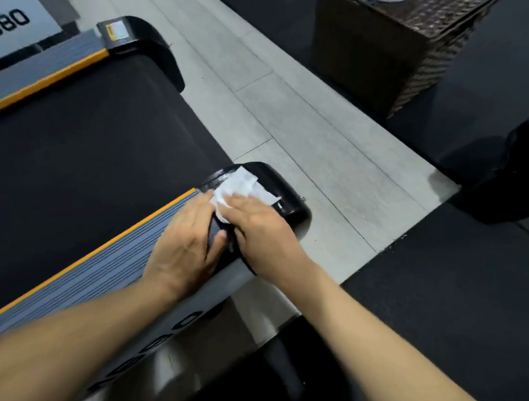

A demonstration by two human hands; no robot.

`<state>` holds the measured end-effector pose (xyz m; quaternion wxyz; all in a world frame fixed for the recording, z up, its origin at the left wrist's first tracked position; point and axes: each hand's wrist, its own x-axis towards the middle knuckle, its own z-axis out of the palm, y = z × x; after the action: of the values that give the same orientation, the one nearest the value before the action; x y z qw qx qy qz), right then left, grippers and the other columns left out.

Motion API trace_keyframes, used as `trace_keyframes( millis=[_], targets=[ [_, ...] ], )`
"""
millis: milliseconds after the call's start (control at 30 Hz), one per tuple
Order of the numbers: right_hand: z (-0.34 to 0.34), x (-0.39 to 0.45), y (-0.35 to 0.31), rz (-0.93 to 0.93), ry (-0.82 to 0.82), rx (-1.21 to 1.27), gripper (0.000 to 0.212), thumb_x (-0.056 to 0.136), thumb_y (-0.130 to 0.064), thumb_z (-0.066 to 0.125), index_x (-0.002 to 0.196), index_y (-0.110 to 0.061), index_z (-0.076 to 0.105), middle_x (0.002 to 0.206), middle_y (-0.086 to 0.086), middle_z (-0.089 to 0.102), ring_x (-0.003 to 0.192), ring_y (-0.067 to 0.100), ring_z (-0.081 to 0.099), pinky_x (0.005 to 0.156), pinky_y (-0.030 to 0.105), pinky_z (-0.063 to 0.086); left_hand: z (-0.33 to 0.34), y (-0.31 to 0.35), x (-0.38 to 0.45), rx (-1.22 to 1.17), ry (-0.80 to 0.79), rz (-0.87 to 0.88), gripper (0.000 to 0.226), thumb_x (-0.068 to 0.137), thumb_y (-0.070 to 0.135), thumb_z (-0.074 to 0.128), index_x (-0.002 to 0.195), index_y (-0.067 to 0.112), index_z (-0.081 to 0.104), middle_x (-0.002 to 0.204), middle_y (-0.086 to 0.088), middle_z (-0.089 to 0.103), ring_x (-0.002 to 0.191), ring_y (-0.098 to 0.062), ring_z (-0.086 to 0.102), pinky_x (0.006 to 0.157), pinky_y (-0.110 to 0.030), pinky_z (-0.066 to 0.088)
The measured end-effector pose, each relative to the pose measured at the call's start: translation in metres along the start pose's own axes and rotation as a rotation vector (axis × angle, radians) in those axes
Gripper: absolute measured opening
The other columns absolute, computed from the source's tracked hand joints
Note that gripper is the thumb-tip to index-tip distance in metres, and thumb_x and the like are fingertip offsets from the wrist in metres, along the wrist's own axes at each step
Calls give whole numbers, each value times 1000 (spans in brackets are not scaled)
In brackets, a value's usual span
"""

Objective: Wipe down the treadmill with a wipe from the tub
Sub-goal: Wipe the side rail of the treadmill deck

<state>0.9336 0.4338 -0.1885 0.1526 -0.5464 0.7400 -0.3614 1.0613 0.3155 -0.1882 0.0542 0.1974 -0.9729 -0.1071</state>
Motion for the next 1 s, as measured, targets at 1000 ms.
trace_keyframes(
  millis=[1000],
  targets=[
    [70,-69,32,-173,519,-9,40,103,6,43,137,-5,61,146,11,54,142,27,45,116,49,38,15,-10,-3,-32,-1,14,56,107,34,21,156,12,38,164,-5,32,154,-24,23,125,-49,22]
  ],
)
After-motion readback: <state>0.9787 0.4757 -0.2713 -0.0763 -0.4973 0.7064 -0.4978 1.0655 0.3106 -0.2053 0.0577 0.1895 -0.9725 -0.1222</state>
